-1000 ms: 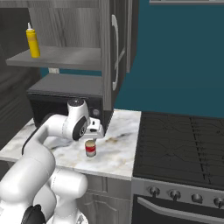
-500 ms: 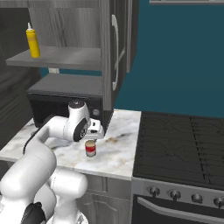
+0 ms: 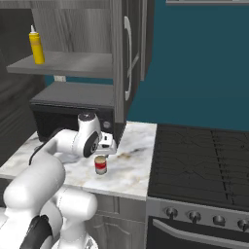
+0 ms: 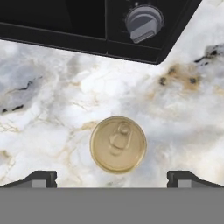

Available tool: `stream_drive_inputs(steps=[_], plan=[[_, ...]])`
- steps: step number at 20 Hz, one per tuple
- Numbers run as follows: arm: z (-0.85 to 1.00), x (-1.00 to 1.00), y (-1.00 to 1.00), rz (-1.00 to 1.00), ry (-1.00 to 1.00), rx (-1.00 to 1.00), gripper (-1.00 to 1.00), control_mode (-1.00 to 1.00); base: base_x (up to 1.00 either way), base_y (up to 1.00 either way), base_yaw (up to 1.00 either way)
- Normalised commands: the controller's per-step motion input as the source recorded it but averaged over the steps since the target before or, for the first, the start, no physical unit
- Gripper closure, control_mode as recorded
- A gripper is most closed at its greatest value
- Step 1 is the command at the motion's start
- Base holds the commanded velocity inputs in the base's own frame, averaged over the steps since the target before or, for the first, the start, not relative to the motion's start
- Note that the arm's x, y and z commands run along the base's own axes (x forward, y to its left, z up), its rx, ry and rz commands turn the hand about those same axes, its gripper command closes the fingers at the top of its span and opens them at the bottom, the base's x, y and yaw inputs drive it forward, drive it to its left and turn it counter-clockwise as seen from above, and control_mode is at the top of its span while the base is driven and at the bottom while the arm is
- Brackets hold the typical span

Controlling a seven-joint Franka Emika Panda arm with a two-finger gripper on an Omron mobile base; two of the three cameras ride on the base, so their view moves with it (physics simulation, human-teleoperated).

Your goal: Pick the cans from the counter and place them in their designated side in the cabinet.

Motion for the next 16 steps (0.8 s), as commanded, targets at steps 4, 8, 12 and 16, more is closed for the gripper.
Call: stream_drive_inputs(steps=[4, 8, 12, 16], plan=[[-0.18, 0.03, 0.0, 0.0, 0.0, 0.0, -1.0, -1.0, 0.0, 0.0, 0.0], [-0.16, 0.04, 0.0, 0.0, 0.0, 0.0, -1.0, -1.0, 0.0, 0.0, 0.0], [-0.17, 0.03, 0.0, 0.0, 0.0, 0.0, -1.0, -1.0, 0.0, 0.0, 0.0], [-0.14, 0.08, 0.0, 0.0, 0.01, 0.0, -1.0, -1.0, 0.0, 0.0, 0.0]])
